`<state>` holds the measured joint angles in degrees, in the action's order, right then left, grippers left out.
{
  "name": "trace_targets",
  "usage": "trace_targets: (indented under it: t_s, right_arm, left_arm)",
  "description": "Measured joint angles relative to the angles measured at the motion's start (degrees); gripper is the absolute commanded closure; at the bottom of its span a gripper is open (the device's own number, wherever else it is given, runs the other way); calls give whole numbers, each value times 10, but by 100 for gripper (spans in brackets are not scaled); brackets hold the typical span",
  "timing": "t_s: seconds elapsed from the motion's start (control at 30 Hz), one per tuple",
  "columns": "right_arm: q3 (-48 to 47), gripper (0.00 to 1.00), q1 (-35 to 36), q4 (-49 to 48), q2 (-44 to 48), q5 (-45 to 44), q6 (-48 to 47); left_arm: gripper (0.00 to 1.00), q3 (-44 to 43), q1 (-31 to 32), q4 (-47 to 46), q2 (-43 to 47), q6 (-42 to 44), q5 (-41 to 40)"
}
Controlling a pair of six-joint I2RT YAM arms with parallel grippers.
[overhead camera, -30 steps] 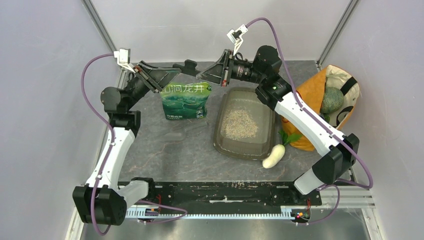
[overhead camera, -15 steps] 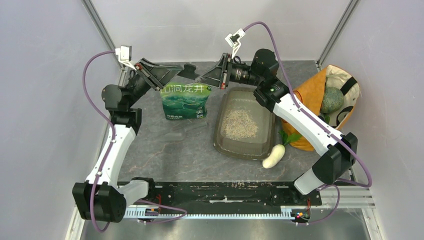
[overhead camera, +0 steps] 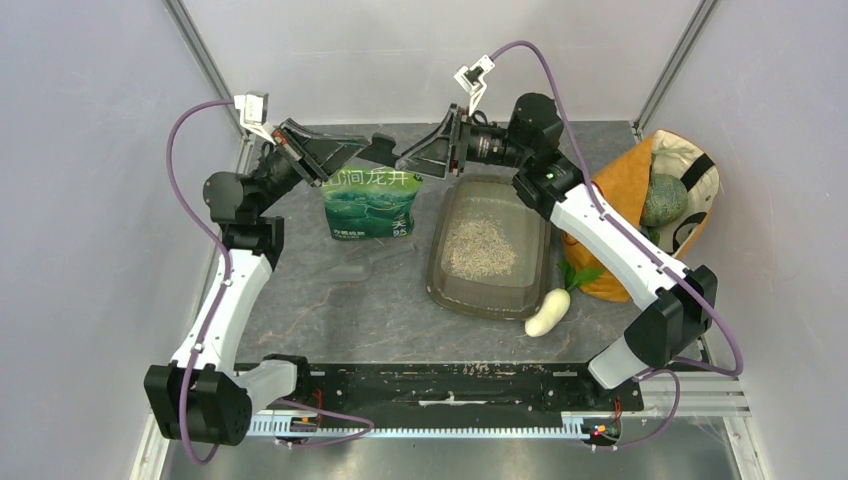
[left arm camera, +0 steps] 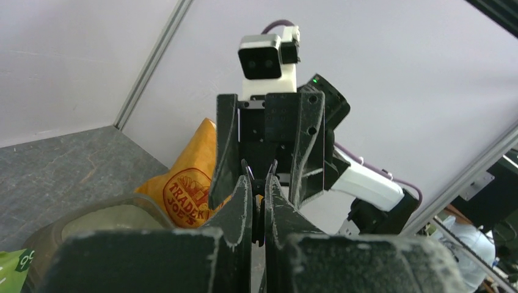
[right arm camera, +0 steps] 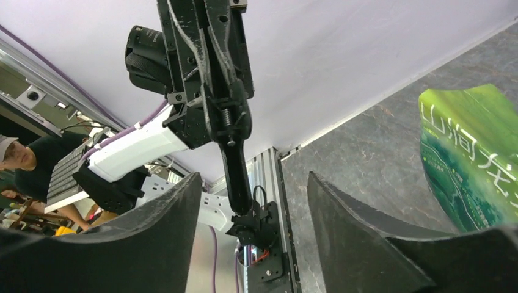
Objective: Fill the litter box with clean litter
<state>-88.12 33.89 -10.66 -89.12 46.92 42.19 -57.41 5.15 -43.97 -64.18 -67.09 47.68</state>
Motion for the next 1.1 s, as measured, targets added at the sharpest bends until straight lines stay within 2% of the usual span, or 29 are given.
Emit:
trace_targets:
  t_s: [0.17,0.3,0.43,0.63,0.77,0.97,1.03,1.07,1.1]
  right_arm:
    - [-22,25,-14,28,0,29,-7]
    - [-46,29,-15,28,0,50,-7]
    - [-66,34,-13,28,-5,68,-9]
    - [-74,34,-13,41,-21,75,-16]
    - [-75,37,-13,68,-28,75,-31]
    - [-75,52,-12,82,-28,75,-43]
    - [-75,63,-12,81,-28,75,-43]
    - [-75,69,-12,80,-28,76,-42]
    - [-75,76,-12,79,-28,80,-40]
  left_arm:
    - [98,7,5,-26,0,18,41]
    - [98,9,16,-33,0,36,65]
    - [98,9,21,-32,0,48,70]
    - [98,9,27,-27,-2,59,80]
    - [98,9,29,-21,-4,64,82]
    - [98,9,30,-15,-7,68,82]
    - [98,9,30,-12,-7,70,82]
    - [96,9,30,-11,-7,70,81]
    - [85,8,30,-9,-8,72,81]
